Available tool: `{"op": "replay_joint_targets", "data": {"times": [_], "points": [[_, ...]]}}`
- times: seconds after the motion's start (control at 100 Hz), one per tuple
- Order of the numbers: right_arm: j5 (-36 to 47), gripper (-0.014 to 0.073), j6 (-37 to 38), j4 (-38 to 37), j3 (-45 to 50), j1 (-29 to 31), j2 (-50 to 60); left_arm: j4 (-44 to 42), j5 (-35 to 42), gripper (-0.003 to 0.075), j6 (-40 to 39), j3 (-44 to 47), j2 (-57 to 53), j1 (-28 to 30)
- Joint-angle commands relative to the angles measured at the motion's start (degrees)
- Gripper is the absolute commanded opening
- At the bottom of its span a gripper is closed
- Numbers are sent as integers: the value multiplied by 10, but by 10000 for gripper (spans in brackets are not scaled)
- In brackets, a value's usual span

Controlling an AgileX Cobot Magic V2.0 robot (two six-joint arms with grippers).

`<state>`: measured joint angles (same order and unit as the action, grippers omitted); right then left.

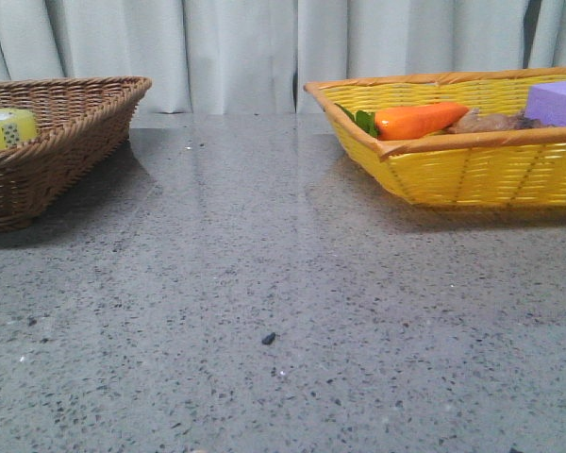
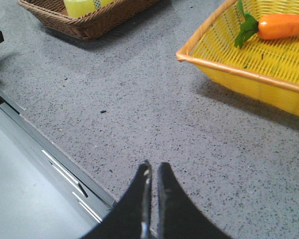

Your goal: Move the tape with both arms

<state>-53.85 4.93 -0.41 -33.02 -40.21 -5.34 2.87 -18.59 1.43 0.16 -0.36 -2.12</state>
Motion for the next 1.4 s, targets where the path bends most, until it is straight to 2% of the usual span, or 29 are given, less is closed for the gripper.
{"op": "replay_joint_targets", "data": {"times": [0.0,0.97,1.11,1.24,1.39], "points": [[41,-74,-2,-6,-12,2,-8,4,32,-20,-7,7,-18,3],[61,-74,-2,-11,-1,14,-8,4,34,-21,-7,6,-17,2],[146,-74,-2,-48,36,72,-8,4,34,-21,-7,6,-17,2],[287,-74,-2,-89,94,156,-8,4,34,-20,-7,6,-17,2],[459,-74,-2,-90,188,250,-8,4,34,-21,-7,6,-17,2]]}}
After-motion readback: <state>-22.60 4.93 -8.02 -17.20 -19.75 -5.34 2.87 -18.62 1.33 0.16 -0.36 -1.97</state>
